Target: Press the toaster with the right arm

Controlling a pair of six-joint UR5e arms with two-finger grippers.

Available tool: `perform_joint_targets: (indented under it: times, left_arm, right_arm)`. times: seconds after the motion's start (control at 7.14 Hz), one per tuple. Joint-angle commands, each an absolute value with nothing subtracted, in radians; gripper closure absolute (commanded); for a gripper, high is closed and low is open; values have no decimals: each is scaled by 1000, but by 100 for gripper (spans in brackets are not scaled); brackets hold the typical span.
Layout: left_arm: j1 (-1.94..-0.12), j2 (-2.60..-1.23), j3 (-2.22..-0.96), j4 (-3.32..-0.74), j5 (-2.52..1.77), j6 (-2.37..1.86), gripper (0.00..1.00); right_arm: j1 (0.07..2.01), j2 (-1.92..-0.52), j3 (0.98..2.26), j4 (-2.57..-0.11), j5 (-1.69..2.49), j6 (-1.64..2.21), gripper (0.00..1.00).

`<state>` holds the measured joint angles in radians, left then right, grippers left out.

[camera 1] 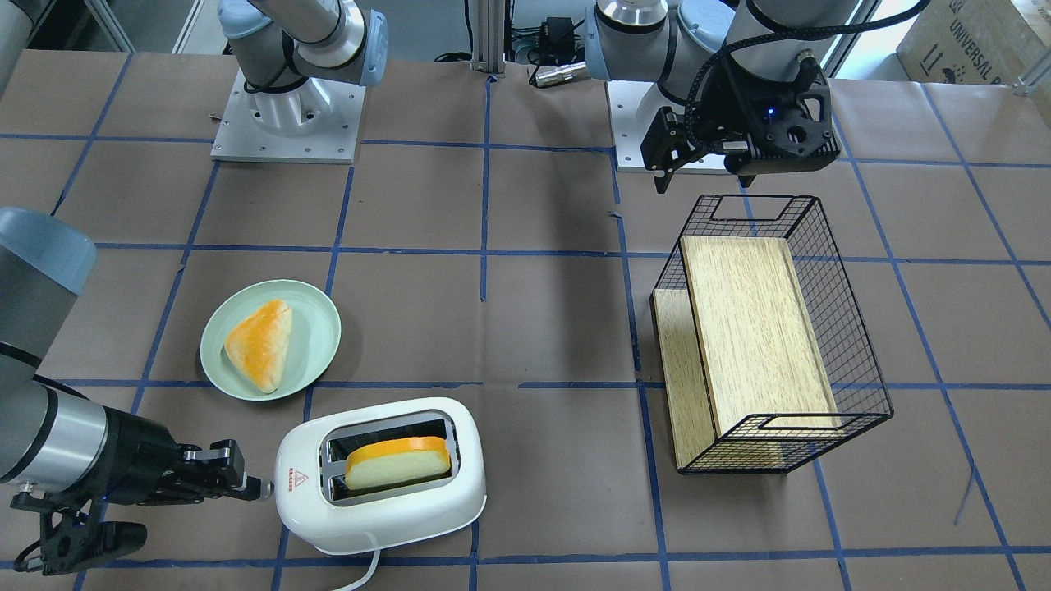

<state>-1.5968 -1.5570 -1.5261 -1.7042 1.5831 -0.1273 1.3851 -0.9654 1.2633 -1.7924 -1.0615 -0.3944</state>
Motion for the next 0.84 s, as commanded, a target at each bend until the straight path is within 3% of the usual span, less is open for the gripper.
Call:
perform_joint_targets:
  times: [0.0,0.7]
  left_arm:
    - [-1597,-1557,-1526,-1704,1583,-127,0]
    - [-1597,-1557,-1526,-1704,1583,-127,0]
  right_arm:
    - [1385,-944,1262,-1814,-1042,-394,96]
    - [1379,-884,1239,-1816,-1012,-399,96]
